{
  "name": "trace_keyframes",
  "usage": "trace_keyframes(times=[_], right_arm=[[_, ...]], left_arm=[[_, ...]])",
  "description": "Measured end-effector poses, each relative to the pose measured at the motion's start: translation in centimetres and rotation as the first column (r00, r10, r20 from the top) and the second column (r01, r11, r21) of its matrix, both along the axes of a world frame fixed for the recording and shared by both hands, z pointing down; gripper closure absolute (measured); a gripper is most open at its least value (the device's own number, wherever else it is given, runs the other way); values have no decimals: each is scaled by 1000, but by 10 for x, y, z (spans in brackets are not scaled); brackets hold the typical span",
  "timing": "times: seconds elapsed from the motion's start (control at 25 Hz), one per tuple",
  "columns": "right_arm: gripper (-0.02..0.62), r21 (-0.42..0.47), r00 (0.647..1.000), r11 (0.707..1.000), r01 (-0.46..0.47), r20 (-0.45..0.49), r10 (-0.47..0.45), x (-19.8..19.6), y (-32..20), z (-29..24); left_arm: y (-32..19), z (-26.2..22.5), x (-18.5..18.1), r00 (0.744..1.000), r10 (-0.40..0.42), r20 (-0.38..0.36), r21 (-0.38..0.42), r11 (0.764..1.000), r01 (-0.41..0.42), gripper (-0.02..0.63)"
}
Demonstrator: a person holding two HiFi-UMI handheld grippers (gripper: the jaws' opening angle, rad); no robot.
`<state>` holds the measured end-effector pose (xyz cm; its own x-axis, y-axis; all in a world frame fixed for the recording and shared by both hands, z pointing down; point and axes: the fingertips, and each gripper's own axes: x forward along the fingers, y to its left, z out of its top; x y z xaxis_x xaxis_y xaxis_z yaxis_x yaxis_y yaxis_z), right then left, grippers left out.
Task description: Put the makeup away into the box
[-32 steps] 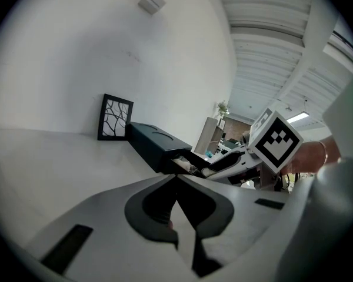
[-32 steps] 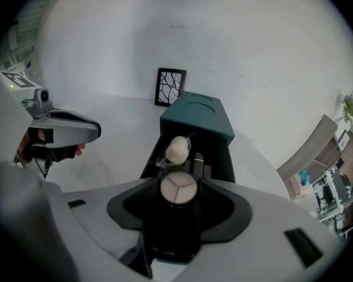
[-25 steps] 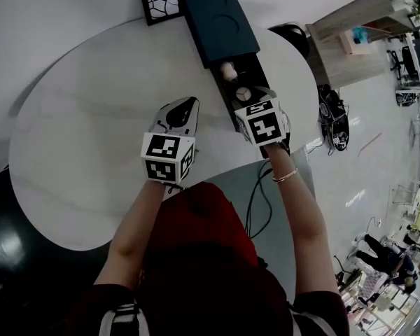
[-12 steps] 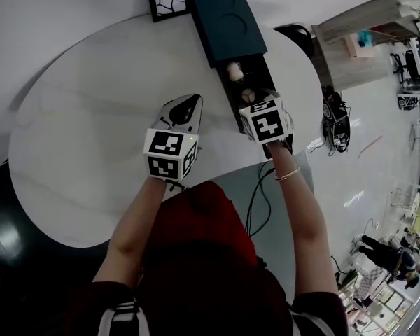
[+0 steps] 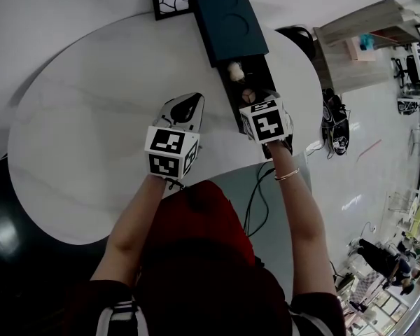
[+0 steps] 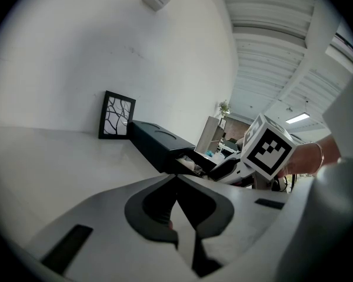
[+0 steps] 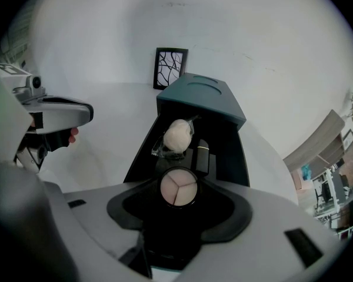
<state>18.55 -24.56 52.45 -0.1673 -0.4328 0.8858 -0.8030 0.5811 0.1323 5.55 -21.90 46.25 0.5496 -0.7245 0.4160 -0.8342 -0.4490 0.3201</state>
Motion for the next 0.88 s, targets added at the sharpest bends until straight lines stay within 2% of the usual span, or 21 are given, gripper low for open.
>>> trace_keyframes(times=[0.48,0.76,0.88], right_arm=[[370,17,1000,1000,15,16,-15,0,3,-4],[370,21,997,1000,8,81,-10,-5,2,-8],[370,49,993,999,-2,117,-4,-6,3,-15]], left_arm=[[6,-5,1,1000,-11,17,5,1000,11,583],[4,-9,1,1000,-6,29,16,1000,6,583],[5,-11,2,999,-6,35,23,1000,6,583]])
